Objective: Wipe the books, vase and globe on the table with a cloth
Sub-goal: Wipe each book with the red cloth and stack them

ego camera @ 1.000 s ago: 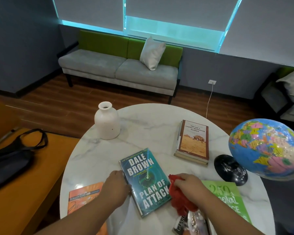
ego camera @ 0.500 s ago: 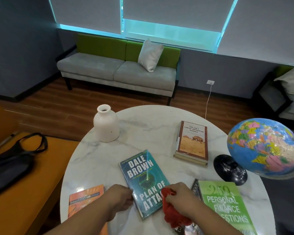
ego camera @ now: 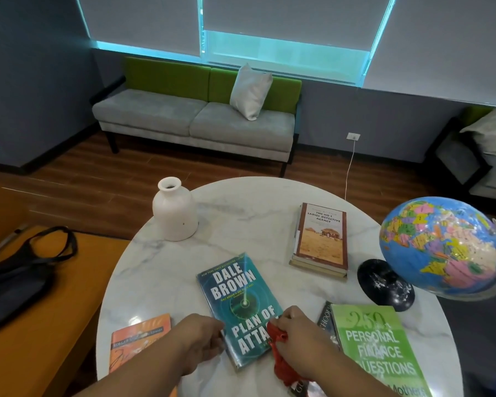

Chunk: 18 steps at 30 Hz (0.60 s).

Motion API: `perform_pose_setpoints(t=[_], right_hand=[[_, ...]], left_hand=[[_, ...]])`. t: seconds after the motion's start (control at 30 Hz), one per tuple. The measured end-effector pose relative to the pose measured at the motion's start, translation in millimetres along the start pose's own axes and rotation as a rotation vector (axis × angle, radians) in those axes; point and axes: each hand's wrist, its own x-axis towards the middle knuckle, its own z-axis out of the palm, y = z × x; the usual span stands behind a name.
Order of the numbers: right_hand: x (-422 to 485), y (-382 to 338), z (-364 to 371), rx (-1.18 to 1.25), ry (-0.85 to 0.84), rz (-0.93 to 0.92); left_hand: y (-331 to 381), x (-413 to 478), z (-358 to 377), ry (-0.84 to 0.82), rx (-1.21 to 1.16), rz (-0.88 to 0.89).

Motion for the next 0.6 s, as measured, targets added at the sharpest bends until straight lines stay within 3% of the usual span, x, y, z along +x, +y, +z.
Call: perform_pose_setpoints(t=[0.23, 0.4, 0.5, 0.6], right_hand=[[6, 9, 3, 0.081, 0.009, -0.015], [18, 15, -21, 0.094, -0.053, -0.002], [34, 23, -50, 0.232, 0.107, 0.083], [58, 38, -80, 0.095, 0.405, 0.179]], left_hand=[[-4, -13, 11, -0.093, 0.007, 0.07], [-9, -20, 17, -0.059, 0.007, 0.112], [-5, -20, 13, -0.084, 0.014, 0.183], [3, -23, 4, -0.074, 0.067, 0.252]])
